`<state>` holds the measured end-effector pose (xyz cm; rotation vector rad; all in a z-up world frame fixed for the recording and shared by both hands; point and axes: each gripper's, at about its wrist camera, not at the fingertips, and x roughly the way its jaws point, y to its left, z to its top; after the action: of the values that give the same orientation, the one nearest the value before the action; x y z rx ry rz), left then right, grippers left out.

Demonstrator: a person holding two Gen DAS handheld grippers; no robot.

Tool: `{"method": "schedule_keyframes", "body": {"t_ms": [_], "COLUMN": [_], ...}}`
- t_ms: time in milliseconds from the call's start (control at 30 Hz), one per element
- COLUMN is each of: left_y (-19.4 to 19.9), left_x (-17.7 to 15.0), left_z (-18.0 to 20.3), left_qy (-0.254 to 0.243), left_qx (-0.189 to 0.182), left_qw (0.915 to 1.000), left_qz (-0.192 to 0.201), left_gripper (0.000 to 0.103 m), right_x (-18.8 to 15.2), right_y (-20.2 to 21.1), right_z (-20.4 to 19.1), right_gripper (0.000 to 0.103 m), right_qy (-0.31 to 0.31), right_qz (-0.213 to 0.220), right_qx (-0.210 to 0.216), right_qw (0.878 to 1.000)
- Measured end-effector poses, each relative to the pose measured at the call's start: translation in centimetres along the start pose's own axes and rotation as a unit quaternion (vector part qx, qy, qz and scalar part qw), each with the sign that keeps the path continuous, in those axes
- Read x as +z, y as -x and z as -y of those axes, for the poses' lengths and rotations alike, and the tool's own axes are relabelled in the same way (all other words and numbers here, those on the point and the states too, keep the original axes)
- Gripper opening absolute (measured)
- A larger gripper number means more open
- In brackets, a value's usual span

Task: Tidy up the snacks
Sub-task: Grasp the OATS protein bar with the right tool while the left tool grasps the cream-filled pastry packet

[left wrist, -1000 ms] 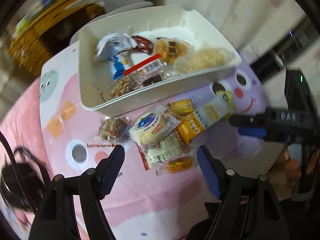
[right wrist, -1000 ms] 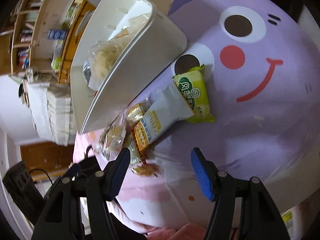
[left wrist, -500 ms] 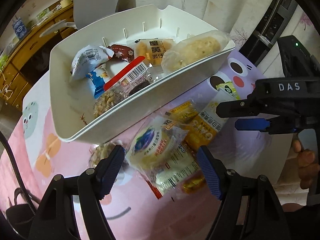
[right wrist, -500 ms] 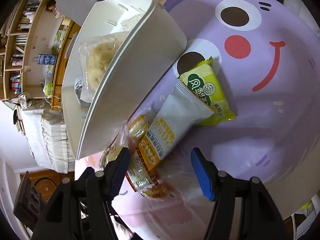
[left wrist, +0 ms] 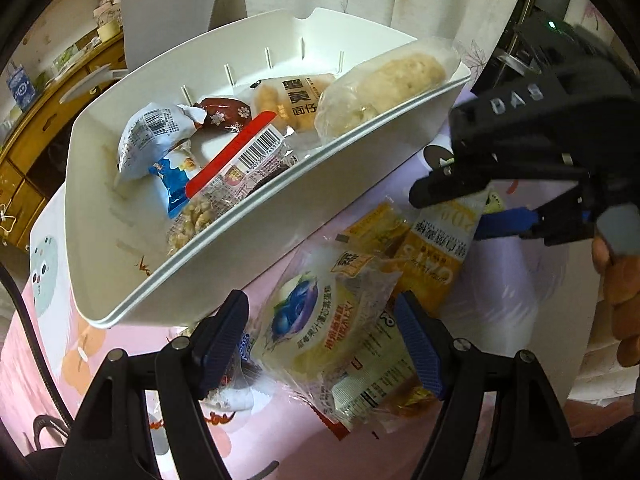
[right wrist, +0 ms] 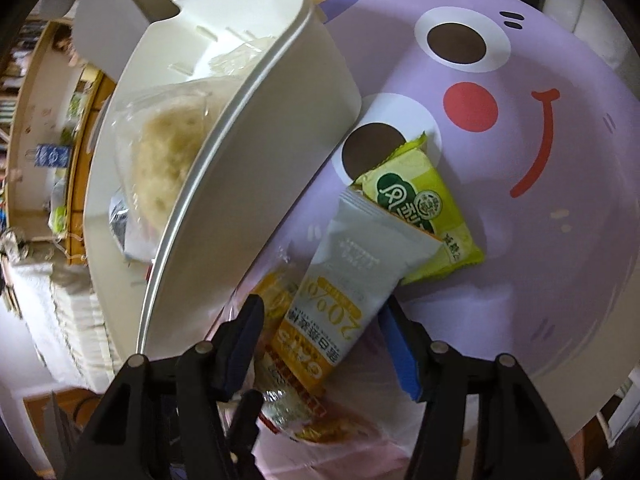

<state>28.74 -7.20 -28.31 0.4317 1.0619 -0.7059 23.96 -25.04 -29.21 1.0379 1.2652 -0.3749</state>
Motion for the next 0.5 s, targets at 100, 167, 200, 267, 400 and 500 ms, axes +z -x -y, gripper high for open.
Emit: {"method": "schedule_keyframes", "body": {"t_ms": [100,167,200,267,400,500], "left_y": [-0.5,-0.8,-0.8,-0.9,-0.8,-0.7], "left_x": [0.0,0.1,0.0,0.0,-0.1,-0.1], "left_z": [-0.2,-0.1,-0.1,-0.1,0.2,0.6], "left_qy": [0.000,-0.003,-0.004,-0.005,-0.004,-0.011], "left_qx": [-0.002,-0.005,-0.006,-0.007,-0.019,-0.013], "left_qw": [1.0000,1.0000,1.0000,1.0000,0.9998,0.9998], "left_qz": [0.000,0.002,0.002,0.005,0.006,0.010], "left_gripper": [0.074,0.074,0.074,0.074,0.064,0.062], "right_x": [0.4,0.7,0.9,1.1,1.6,1.7], "right_y": [-0.4,-0.6,-0.8,-1.2,-2.0,-2.2], "right_z": [-0.6,-1.2,-1.5,-2.0,-2.8,-3.0], "right_gripper": [0.059,0.059,0.059,0.054,0.049,0.041], "right_qy": [-0.009,-0.013,-0.013,-0.011,-0.014,-0.012], "right_qz": [0.005,0.005,0.005,0.001,-0.003,-0.005], "right_qx": [-0.016,-0.029,-0.037,-0.061,-0.087,-0.097], "right_qw": [1.000,0.999,0.999,0.998,0.996,0.995]}}
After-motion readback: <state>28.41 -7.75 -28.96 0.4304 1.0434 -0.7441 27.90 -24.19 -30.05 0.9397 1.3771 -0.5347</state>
